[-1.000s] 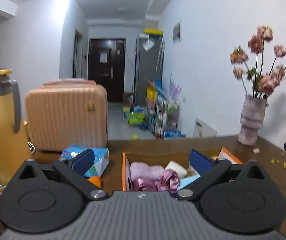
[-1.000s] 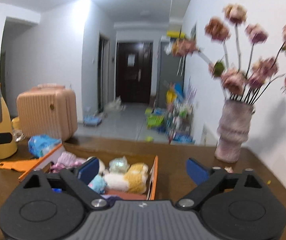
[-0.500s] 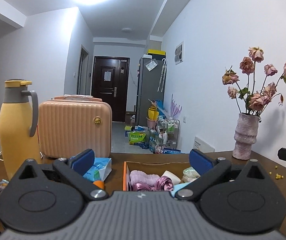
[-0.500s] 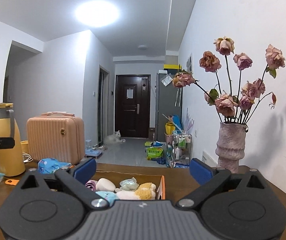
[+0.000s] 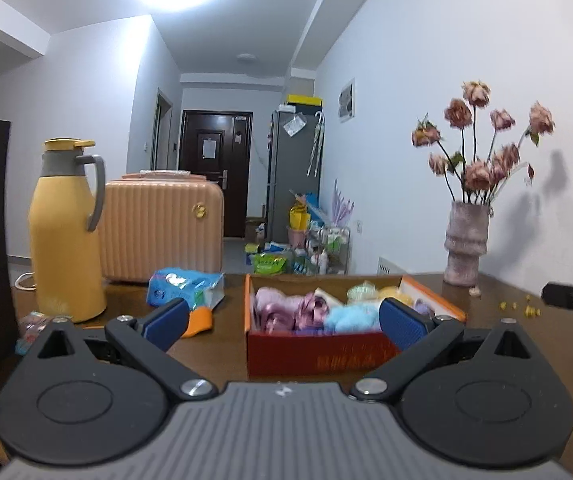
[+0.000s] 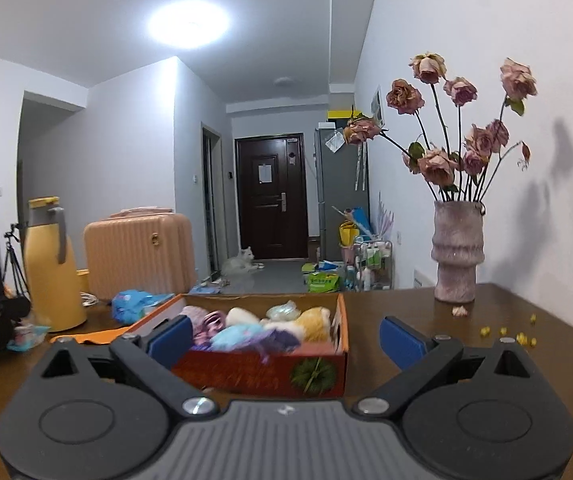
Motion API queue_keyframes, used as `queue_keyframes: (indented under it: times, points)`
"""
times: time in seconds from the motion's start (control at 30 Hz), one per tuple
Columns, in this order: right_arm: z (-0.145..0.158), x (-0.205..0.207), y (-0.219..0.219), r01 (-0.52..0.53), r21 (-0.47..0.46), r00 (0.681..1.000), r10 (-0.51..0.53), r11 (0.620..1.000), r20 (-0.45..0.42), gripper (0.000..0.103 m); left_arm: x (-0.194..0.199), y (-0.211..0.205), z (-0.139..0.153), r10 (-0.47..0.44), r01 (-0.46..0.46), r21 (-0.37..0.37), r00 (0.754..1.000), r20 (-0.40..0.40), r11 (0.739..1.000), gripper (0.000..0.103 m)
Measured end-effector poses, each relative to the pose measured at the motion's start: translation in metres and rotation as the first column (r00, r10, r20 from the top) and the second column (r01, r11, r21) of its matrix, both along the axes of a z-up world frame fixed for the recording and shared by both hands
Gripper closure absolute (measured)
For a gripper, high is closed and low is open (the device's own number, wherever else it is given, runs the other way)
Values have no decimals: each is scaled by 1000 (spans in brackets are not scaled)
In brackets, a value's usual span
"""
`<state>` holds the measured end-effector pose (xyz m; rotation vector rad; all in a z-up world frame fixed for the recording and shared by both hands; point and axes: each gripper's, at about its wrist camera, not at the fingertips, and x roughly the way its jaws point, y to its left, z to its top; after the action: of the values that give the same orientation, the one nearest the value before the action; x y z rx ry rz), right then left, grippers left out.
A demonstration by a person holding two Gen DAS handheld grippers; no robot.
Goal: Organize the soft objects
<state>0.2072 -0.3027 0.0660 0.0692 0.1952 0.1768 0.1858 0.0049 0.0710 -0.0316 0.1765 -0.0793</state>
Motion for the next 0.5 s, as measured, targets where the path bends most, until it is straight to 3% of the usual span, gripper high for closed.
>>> queue_keyframes:
  times: [0.2,0.33,0.5]
  points:
    - [-23,-61,5,-2,-6,1000,2,1000,11,3,-51,-3,-22,7,-7,11,1000,15,1000,0]
    - [-44,-96,13,-2,-26,1000,2,1000,-26,3,-87,1,-38,-11,11,-40,1000,-10,999,0]
    - [-70,-128,18,-40,-35,993,36,999,-109,3,-114,7,-56,26,-27,-18,997,-76,999,0]
